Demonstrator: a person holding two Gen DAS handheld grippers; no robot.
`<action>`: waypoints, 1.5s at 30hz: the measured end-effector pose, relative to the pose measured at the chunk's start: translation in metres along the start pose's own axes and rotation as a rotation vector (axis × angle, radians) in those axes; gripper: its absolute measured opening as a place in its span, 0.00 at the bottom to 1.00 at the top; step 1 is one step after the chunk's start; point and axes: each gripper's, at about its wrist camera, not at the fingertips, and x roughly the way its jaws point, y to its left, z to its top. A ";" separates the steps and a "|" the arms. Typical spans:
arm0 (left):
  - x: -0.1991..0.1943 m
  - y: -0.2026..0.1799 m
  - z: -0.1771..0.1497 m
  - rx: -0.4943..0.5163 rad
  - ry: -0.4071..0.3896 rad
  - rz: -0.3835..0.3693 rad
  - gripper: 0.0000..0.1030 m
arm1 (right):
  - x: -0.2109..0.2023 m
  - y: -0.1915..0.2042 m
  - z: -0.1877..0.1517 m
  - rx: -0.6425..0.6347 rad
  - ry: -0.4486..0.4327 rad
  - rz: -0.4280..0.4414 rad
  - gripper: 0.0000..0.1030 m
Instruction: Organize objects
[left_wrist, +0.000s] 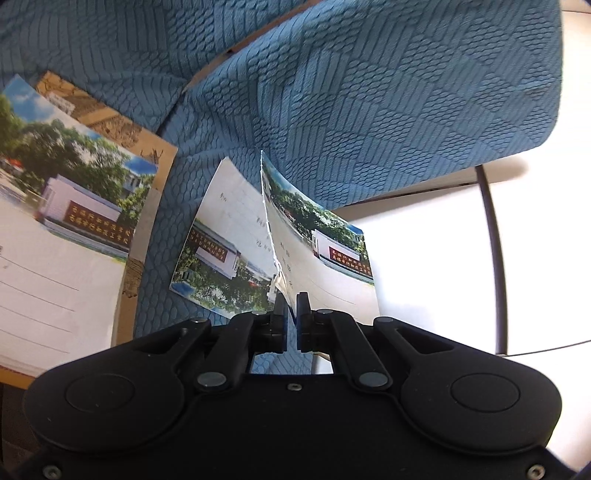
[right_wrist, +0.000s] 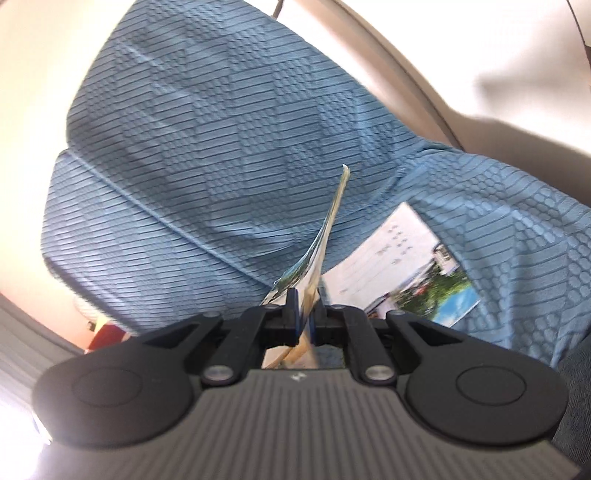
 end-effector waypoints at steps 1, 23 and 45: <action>-0.008 -0.001 0.000 0.001 -0.007 -0.006 0.03 | -0.002 0.006 0.000 -0.004 0.000 0.009 0.07; -0.163 0.027 0.009 0.016 -0.220 -0.033 0.03 | 0.002 0.114 -0.043 -0.149 0.108 0.165 0.08; -0.158 0.111 -0.011 -0.019 -0.258 0.151 0.04 | 0.056 0.105 -0.111 -0.248 0.304 0.055 0.08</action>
